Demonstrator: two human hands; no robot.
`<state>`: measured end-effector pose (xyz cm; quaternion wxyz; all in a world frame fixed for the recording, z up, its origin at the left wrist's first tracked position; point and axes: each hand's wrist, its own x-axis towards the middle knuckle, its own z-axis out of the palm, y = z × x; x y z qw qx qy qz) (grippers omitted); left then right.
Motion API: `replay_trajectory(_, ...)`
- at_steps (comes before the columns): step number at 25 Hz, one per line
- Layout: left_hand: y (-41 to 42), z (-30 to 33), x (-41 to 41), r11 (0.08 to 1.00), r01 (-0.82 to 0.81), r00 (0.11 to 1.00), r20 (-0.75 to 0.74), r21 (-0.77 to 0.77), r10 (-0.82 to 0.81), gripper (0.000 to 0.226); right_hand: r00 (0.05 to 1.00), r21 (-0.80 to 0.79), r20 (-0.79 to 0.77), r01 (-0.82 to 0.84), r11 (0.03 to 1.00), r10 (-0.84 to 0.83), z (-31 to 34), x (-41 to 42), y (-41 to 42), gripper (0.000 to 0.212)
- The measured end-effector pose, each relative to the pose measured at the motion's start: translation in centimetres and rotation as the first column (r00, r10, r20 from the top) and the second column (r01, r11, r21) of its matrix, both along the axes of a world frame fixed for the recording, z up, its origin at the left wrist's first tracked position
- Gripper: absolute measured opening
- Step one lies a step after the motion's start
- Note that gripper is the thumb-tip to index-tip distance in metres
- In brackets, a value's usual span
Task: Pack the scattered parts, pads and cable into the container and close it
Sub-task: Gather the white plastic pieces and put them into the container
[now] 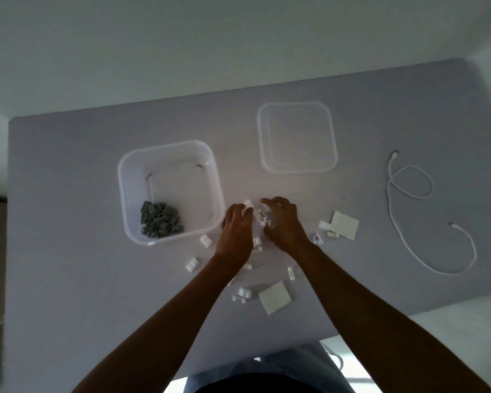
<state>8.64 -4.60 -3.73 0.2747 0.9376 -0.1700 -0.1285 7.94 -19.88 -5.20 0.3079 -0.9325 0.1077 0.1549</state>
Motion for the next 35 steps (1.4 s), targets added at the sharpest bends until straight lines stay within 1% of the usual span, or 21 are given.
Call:
replay_trajectory(2, 0.1, -0.9, -0.2, 0.996, -0.031, 0.999, -0.008, 0.089, 0.032, 0.053, 0.999, 0.015, -0.021, -0.034, 0.999, 0.035, 0.3, 0.3, -0.2, 0.068)
replay_trajectory(6, -0.1, -1.8, 0.1, 0.986, -0.077, 0.996, -0.027, 0.151, 0.082, 0.022, 0.999, 0.012, 0.024, -0.036, 0.999, 0.036, 0.3, 0.1, -1.5, 0.047)
replay_trajectory(8, -0.3, -2.1, 0.3, 0.987, -0.098, 0.995, -0.004, 0.128, 0.099, 0.014, 0.999, 0.006, 0.039, -0.012, 1.000, 0.011, 0.1, -0.6, -2.2, 0.039)
replay_trajectory(11, -0.7, -2.4, 0.4, 0.984, -0.176, 0.983, -0.054, 0.028, 0.178, 0.016, 0.999, 0.028, 0.049, 0.014, 1.000, -0.015, 0.1, -1.6, -2.6, 0.028)
replay_trajectory(14, -1.1, -1.6, 0.8, 0.901, -0.404, 0.886, -0.314, -0.160, 0.342, 0.021, 0.997, 0.072, 0.062, 0.046, 0.996, -0.050, 0.2, -2.0, -3.0, 0.026)
replay_trajectory(15, -1.2, -1.3, 0.9, 0.817, -0.519, 0.801, -0.477, -0.252, 0.361, 0.018, 0.996, 0.087, 0.064, 0.052, 0.995, -0.058, 0.3, -2.0, -3.1, 0.026)
replay_trajectory(16, -1.2, -0.8, 1.1, 0.648, -0.683, 0.647, -0.689, -0.335, 0.326, 0.015, 0.995, 0.101, 0.070, 0.058, 0.993, -0.066, 0.3, -2.0, -3.3, 0.027)
replay_trajectory(17, -1.0, -0.2, 1.2, 0.431, -0.832, 0.464, -0.864, -0.350, 0.194, 0.013, 0.995, 0.109, 0.073, 0.060, 0.992, -0.068, 0.4, -2.0, -3.3, 0.028)
replay_trajectory(18, -0.9, 0.4, 1.0, 0.238, -0.923, 0.314, -0.949, -0.302, 0.012, 0.012, 0.995, 0.105, 0.072, 0.054, 0.993, -0.062, 0.4, -2.2, -3.5, 0.031)
replay_trajectory(19, -0.6, 0.8, 0.9, 0.120, -0.962, 0.228, -0.964, -0.245, -0.139, 0.013, 0.997, 0.082, 0.068, 0.039, 0.996, -0.044, 0.4, -2.4, -3.6, 0.034)
replay_trajectory(21, -0.1, 1.2, 0.6, 0.043, -0.975, 0.198, -0.939, -0.218, -0.281, 0.017, 0.998, 0.008, 0.068, -0.006, 1.000, 0.006, 0.3, -2.6, -3.5, 0.040)
replay_trajectory(23, 0.1, 1.7, 0.1, 0.047, -0.978, 0.185, -0.945, -0.204, -0.269, 0.018, 0.997, -0.029, 0.073, -0.033, 0.999, 0.035, 0.1, -2.8, -3.2, 0.040)
replay_trajectory(25, 0.2, 1.7, -0.6, 0.102, -0.982, 0.142, -0.980, -0.158, -0.142, 0.015, 0.998, -0.011, 0.062, -0.003, 1.000, 0.003, 0.2, -2.6, -3.0, 0.034)
replay_trajectory(27, 0.6, 1.5, -1.1, 0.267, -0.956, 0.144, -0.986, -0.119, 0.078, 0.029, 0.997, 0.011, 0.057, 0.047, 0.999, -0.047, 0.2, -2.5, -2.9, 0.030)
replay_trajectory(28, 0.9, 1.2, -1.4, 0.393, -0.914, 0.202, -0.953, -0.101, 0.227, 0.035, 0.997, -0.002, 0.064, 0.053, 0.999, -0.052, 0.2, -2.6, -2.9, 0.029)
replay_trajectory(29, 1.4, 0.9, -1.7, 0.529, -0.846, 0.313, -0.866, -0.068, 0.390, 0.038, 0.996, -0.030, 0.075, 0.050, 0.998, -0.047, 0.2, -2.7, -2.7, 0.028)
replay_trajectory(30, 2.0, 0.7, -2.2, 0.643, -0.766, 0.463, -0.708, -0.016, 0.534, 0.038, 0.995, -0.058, 0.091, 0.047, 0.997, -0.041, 0.1, -2.9, -2.5, 0.027)
replay_trajectory(31, 2.7, 0.5, -2.7, 0.708, -0.705, 0.584, -0.528, 0.045, 0.616, 0.035, 0.993, -0.076, 0.111, 0.053, 0.996, -0.045, -0.1, -3.1, -2.3, 0.027)
replay_trajectory(32, 3.4, 0.3, -3.2, 0.716, -0.693, 0.638, -0.391, 0.085, 0.664, 0.031, 0.989, -0.082, 0.134, 0.067, 0.994, -0.056, -0.2, -3.3, -2.1, 0.027)
replay_trajectory(33, 4.0, 0.5, -3.6, 0.696, -0.712, 0.644, -0.309, 0.094, 0.700, 0.030, 0.986, -0.077, 0.150, 0.085, 0.993, -0.072, -0.2, -3.5, -1.8, 0.027)
replay_trajectory(35, 5.1, 0.5, -4.2, 0.662, -0.744, 0.627, -0.247, 0.092, 0.739, 0.036, 0.981, -0.056, 0.169, 0.102, 0.993, -0.091, -0.5, -3.6, -1.5, 0.029)
